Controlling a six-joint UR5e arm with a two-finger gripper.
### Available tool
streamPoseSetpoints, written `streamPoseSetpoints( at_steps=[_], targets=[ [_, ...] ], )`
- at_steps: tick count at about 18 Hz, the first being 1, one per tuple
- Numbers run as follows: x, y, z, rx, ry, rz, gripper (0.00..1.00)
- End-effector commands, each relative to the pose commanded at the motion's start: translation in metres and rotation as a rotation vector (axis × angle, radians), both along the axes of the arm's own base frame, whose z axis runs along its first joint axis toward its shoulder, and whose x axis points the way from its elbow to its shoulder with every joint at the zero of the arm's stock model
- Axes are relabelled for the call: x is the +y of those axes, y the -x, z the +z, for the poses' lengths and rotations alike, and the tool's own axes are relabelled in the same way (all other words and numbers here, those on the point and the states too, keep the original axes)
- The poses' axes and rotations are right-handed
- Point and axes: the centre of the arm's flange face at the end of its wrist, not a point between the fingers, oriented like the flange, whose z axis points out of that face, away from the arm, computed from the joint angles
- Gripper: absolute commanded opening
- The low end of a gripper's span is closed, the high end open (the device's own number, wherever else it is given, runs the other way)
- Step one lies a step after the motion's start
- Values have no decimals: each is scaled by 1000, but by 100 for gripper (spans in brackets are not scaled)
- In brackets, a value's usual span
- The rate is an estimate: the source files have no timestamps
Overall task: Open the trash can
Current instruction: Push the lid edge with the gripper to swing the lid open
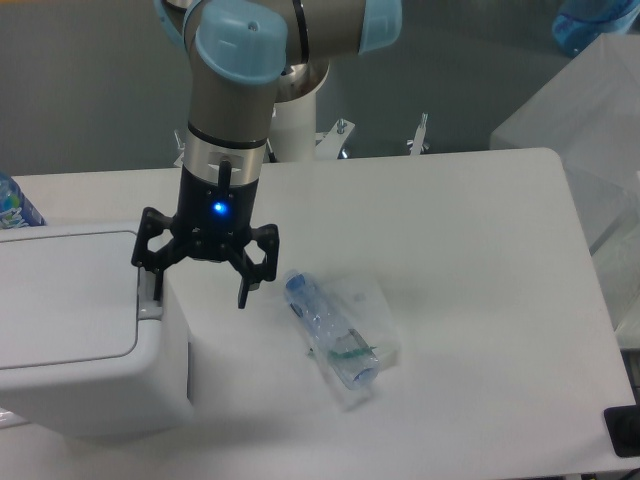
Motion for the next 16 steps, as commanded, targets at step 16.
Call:
streamPoseSetpoints(
  at_steps=[16],
  targets=[
    [-11, 49, 88, 229, -89, 96, 100]
  ],
)
